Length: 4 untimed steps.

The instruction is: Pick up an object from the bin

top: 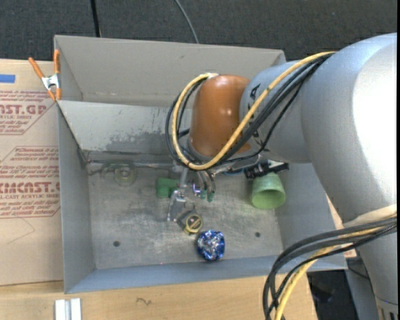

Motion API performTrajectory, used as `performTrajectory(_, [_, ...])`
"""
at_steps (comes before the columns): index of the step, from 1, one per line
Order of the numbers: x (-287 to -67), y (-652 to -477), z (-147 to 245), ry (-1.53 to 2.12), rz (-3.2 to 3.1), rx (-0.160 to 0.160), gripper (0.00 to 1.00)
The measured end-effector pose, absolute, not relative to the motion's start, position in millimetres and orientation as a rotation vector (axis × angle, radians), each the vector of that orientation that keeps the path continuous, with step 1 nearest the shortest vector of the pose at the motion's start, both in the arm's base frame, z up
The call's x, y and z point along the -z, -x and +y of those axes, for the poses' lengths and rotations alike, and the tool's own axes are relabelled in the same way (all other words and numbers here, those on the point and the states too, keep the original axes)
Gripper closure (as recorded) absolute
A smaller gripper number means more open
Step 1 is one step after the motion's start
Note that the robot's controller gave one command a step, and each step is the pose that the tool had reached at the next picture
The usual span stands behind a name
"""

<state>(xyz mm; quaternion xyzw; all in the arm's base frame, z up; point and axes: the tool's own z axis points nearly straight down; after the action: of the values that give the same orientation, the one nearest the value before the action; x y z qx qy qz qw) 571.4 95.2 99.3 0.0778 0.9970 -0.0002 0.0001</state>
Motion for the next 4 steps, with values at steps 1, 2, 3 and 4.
performTrajectory(1, [-72.4,-578.3,96.5,-0.252,3.126,-0.002,0.00])
performTrajectory(2, [-74.0,-579.1,96.9,-0.250,3.130,-0.001,0.00])
performTrajectory(3, [-76.1,-579.8,98.1,-0.250,3.130,-0.004,1.00])
performTrajectory(4, [-83.4,-580.4,98.8,-0.249,3.129,-0.003,1.00])
